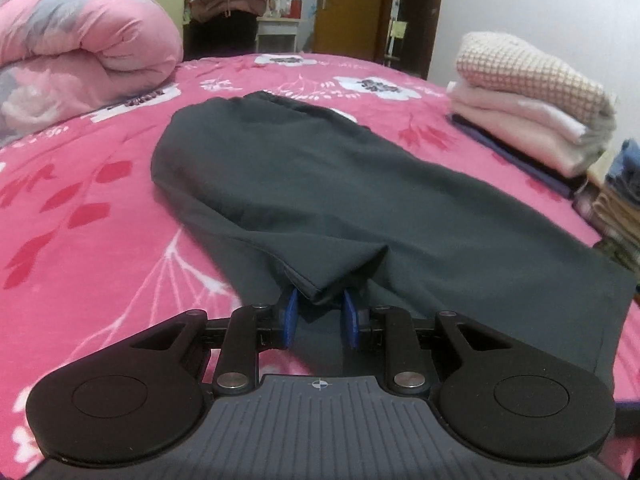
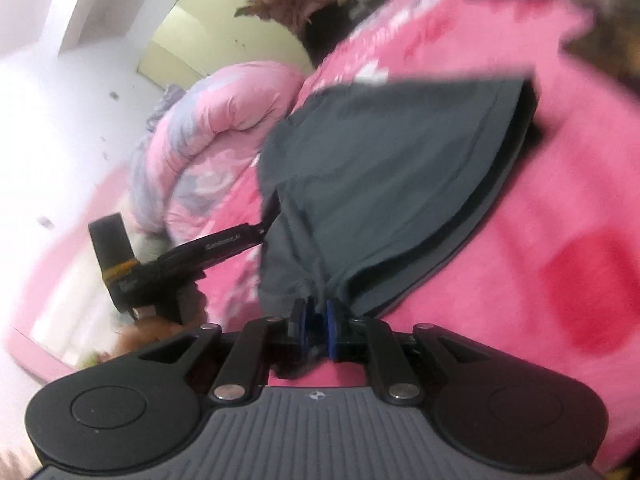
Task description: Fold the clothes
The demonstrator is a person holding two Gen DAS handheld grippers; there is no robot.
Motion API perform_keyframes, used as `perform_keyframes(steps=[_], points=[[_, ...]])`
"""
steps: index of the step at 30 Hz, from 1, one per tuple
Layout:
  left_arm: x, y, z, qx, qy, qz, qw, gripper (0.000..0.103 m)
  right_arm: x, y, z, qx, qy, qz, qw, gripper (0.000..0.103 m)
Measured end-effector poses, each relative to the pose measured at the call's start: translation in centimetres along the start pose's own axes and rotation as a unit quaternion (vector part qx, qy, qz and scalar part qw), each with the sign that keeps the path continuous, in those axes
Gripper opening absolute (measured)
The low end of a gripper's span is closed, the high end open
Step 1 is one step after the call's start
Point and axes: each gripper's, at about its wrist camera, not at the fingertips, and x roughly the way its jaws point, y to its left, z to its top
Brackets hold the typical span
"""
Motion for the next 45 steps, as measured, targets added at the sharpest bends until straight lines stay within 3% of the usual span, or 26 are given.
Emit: perform_keyframes(steps=[1, 5, 10, 14, 17, 21, 30, 34, 40, 45], points=[[0.1, 0.1, 0.0, 0.0, 0.0, -0.002, 1.0, 0.024, -0.8, 0.6, 0.1, -0.032, -0.012, -0.019, 0.999, 0.011], [0.9, -0.1, 0.3, 0.017, 0.006, -0.006, 0.9998, 0.024, -0.8, 4.7, 0.0, -0.168, -0.025, -0.026, 0.985, 0.011], [1.5, -0.2, 0.6, 0.027, 0.013, -0.007, 0.9995, 0.024, 2.1, 9.8, -1.7, -0.343, -0.012, -0.013, 0.939, 0.011], [1.9, -0.2, 0.7, 0.024, 0.015, -0.009, 0.9996, 0.025, 5.4, 8.9, -3.3, -0.359, 0.065, -0.046, 0.93, 0.011], [2.0, -0.1, 0.8, 0.023, 0.014, -0.011, 0.9996, 0.025, 4.8, 7.4, -3.3, -0.323, 0.084, -0.042, 0.942, 0.01], [1.2, 0.1, 0.7, 0.023, 0.005, -0.01, 0.9997, 0.025, 4.2, 7.6, -3.5, -0.33, 0.09, -0.046, 0.938, 0.01], [-3.9, 0.8, 0.0, 0.024, -0.035, 0.004, 0.9991, 0.043, 4.4, 6.7, -2.7, -0.294, 0.085, -0.038, 0.951, 0.01], [-7.1, -0.7, -1.2, 0.09, -0.034, -0.007, 0.9953, 0.044, 4.1, 6.2, -2.4, -0.276, 0.081, -0.029, 0.957, 0.011], [-9.6, -3.1, -3.5, 0.198, 0.006, -0.049, 0.9789, 0.044, 3.3, 5.4, -1.7, -0.251, 0.08, -0.009, 0.965, 0.011], [-9.2, -5.1, -5.7, 0.292, 0.027, -0.082, 0.9525, 0.044, 3.1, 4.6, -1.2, -0.223, 0.084, 0.002, 0.971, 0.011]])
